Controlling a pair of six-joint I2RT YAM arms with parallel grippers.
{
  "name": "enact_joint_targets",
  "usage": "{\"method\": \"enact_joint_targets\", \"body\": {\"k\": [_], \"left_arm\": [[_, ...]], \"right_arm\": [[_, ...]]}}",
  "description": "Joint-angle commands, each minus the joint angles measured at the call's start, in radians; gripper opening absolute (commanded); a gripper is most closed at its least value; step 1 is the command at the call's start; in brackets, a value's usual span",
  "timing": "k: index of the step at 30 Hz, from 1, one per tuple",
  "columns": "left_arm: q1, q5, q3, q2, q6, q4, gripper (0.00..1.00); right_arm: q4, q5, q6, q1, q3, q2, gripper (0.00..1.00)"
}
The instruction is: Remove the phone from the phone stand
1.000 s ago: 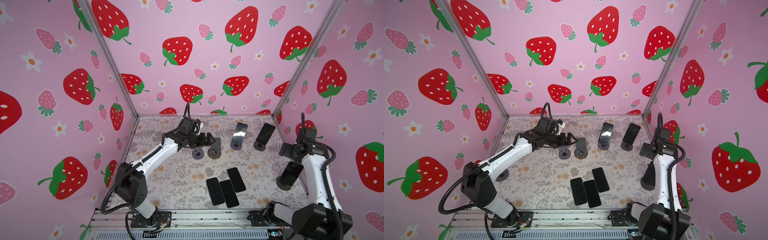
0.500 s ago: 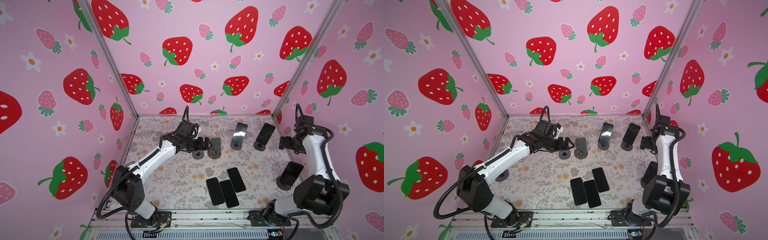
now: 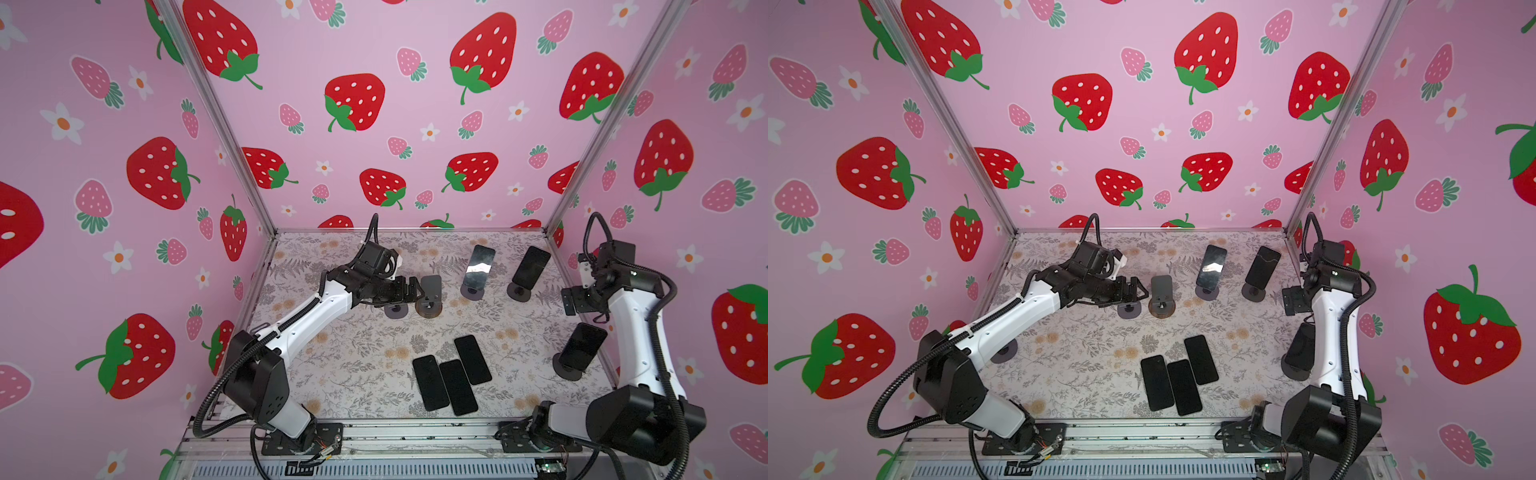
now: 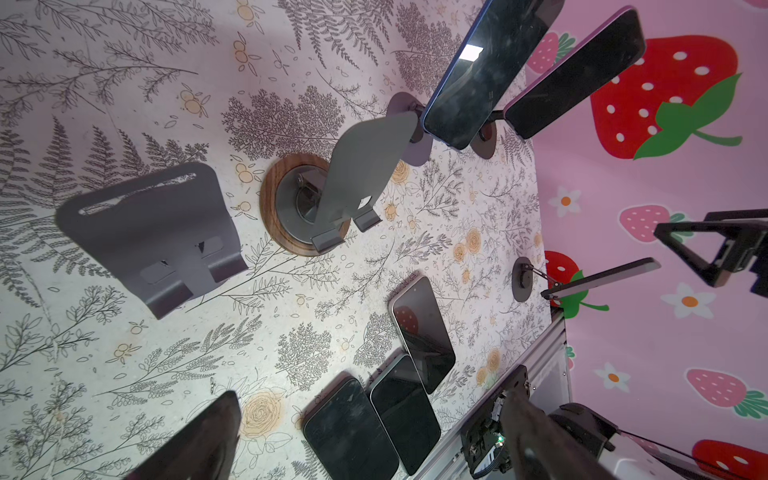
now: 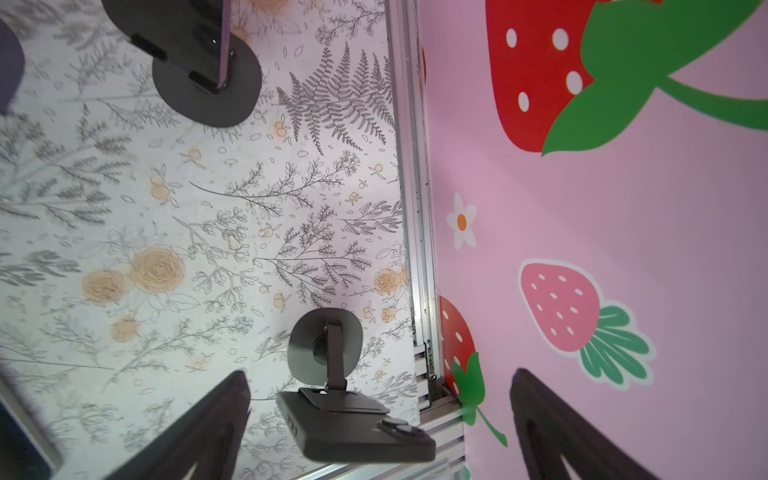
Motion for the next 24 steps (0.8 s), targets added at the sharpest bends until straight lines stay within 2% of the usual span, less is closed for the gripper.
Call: {"method": "enact_joint_targets", "body": {"k": [1,4,10,15,21,24], "left_arm": [[-0.005,-0.011,0.021,-0.026,0.016,-0.022,0.99],[-0.005,-0.011,0.042,-0.019,0.025,-0.051,0.99],[-0.006,0.004,0.056,0.002,0.024,-0.067,0.99],[-0.01,0.004,0.069,0.014,0.021,-0.068,0.99],[-0.013,0.035,0.072,0.04,0.018,-0.062,0.99],[-0.013,0.042,0.068,0.041,0.028,-0.07,0.99]], "right_arm": [[0.038,0.033,-0.138,-0.003,-0.112,-0.09,1.0],[0.089,0.033,-0.142,-0.004,-0.202,-0.146,1.0],[0.111,0.009,-0.099,-0.018,-0.223,-0.135,1.0],[0.164,0.118,0.049,-0.049,-0.231,-0.15,1.0],[0.216,0.148,0.059,-0.05,-0.347,-0.236,1.0],[0.238,0.11,0.057,-0.052,-0.384,-0.282,1.0]]}}
